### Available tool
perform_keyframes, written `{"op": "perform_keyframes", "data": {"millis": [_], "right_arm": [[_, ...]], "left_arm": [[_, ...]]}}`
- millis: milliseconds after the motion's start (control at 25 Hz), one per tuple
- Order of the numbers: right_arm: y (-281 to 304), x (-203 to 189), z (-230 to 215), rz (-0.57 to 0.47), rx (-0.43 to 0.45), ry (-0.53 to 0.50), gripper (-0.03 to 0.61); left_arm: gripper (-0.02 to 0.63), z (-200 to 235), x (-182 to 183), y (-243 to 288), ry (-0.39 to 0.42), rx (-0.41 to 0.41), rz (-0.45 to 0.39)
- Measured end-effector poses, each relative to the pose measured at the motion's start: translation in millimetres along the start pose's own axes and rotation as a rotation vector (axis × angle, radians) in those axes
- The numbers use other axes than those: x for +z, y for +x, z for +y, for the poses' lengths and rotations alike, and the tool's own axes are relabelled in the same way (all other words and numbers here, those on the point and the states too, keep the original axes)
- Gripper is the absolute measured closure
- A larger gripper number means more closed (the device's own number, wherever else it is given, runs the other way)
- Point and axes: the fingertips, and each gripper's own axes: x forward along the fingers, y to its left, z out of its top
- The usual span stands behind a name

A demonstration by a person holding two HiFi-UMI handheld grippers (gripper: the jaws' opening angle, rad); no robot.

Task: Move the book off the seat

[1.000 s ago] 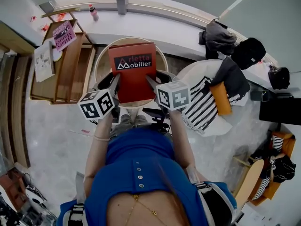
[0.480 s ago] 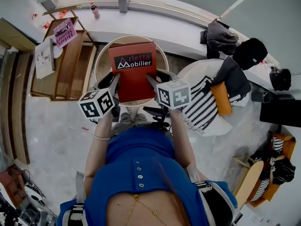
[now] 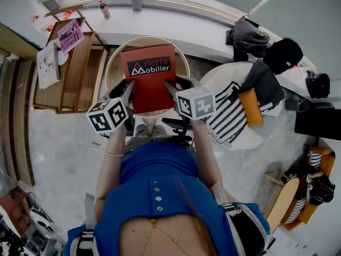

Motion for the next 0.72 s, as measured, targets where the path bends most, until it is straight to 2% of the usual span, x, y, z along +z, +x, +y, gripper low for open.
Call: {"op": "perform_keyframes", "data": {"millis": [720], "right_arm": [[28.2,2.7,-14.3,0.051,0.01,0.0,0.422]], "left_arm": [[0.492,18.9,-2.5,25.9,-0.035,0.018,0.042]]}}
